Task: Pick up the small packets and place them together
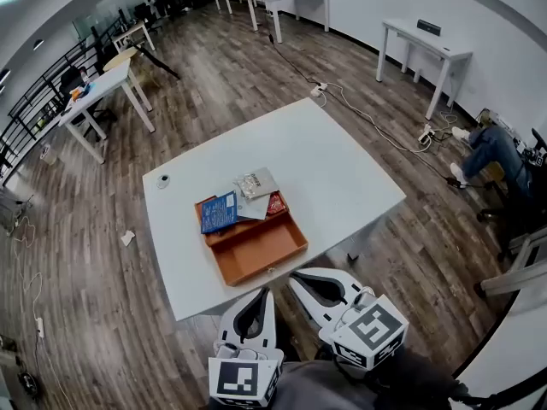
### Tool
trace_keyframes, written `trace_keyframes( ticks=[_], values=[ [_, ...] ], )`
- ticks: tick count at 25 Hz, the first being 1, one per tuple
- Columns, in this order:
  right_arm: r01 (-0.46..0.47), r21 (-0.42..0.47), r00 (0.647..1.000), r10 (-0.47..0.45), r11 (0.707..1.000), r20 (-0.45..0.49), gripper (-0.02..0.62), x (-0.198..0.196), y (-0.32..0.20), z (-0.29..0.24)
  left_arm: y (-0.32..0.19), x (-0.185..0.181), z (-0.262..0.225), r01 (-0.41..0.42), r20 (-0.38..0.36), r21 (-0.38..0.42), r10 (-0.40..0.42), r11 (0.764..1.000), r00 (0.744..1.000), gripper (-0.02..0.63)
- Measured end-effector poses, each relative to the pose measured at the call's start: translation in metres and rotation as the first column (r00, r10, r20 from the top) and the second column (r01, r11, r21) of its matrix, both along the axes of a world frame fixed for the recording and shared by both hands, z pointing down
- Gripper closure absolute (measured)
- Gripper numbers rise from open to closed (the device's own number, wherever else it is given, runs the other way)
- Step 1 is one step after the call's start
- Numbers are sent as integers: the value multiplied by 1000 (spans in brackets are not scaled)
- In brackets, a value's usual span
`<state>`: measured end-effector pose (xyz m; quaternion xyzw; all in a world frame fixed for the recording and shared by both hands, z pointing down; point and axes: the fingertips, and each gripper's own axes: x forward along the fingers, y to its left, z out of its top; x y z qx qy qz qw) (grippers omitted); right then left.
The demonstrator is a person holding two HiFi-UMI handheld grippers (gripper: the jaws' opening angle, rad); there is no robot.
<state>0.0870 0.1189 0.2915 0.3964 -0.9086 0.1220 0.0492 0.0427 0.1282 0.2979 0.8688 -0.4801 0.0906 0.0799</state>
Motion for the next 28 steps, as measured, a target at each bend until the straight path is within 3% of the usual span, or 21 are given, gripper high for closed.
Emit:
trace_keyframes(
  ticks=[10,19,28],
  values=[
    [-10,27,998,8,1000,64,589,-3,-3,-12,-9,-7,-17,29,27,52,-30,998,999,603],
    [-29,57,999,27,998,24,591,5,1,-16,-20,-1,-32,47,21,87,-49,995,999,603],
    [-2,75,999,-2,997,46,591,1,3,-20,-13,2,-30,40,15,76,-41,996,999,603]
  ],
)
